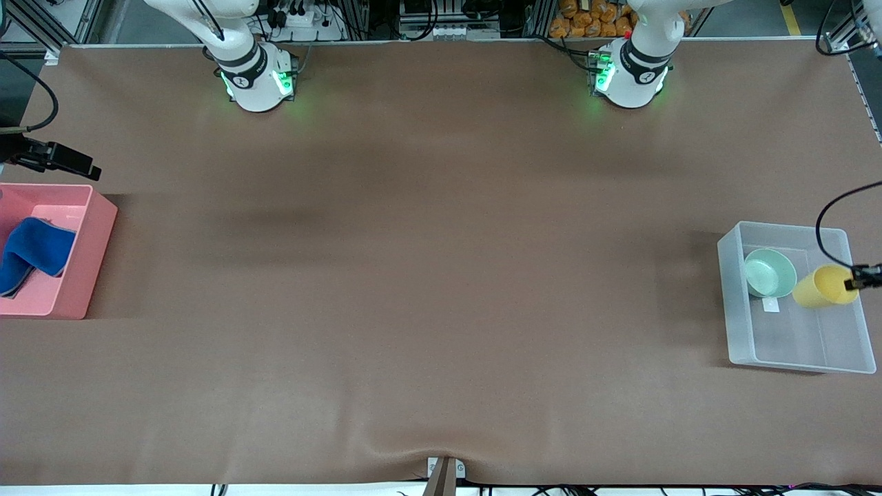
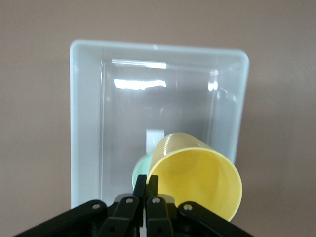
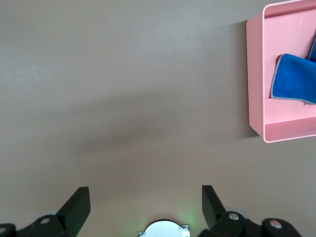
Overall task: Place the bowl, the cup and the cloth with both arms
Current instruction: 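Carry the yellow cup into the clear bin beside the bowl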
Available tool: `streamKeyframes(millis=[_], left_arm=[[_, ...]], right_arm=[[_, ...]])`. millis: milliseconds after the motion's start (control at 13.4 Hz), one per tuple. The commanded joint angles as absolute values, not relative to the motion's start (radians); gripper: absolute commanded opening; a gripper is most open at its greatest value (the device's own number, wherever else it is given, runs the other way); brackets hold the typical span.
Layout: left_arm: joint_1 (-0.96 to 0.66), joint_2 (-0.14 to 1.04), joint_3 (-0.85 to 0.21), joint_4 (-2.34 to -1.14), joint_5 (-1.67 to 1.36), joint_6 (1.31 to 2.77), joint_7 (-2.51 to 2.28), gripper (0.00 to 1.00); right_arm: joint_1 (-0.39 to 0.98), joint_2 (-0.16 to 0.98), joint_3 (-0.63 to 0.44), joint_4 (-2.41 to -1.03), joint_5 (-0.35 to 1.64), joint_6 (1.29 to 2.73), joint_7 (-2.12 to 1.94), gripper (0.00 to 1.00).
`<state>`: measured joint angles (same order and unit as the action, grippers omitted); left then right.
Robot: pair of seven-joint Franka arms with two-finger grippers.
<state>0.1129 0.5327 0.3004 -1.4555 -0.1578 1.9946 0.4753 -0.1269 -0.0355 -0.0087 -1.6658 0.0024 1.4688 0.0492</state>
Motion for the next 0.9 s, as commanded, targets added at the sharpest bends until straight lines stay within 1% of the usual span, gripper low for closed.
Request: streamKeyframes(millis=[0,150,523,673,822], left_arm=[[0.139,0.626,0.311,-1.396,-0.228,2.043,0.556,0.00],[0.137,0.658,0.313,-1.399,-0.290,2.077,0.574,0.00],[0.133,0.706,0.305,-1.401,-0.296,2.152,0.577,0.00],[0.135,0.721,0.302,-1.401,-0.325,2.163,0.578,0.00],[0.132,0.735,0.299,-1.397,-0.337,2.169,0.578,0.00]], right_arm=[[-0.129,-0.072,-0.008,-1.668,0.018,1.463,0.067,1.00],[-0.123,-0.080,-0.006,-1.643,0.018,1.457,0.072,1.00],[-0.115,-0.080,-0.006,-1.617,0.017,1.456,0.065,1.00],[-0.115,-0.063,-0.009,-1.548,0.018,1.434,0.061,1.00],[-0.117,-0.060,-0.011,-1.528,0.017,1.427,0.058,1.00]])
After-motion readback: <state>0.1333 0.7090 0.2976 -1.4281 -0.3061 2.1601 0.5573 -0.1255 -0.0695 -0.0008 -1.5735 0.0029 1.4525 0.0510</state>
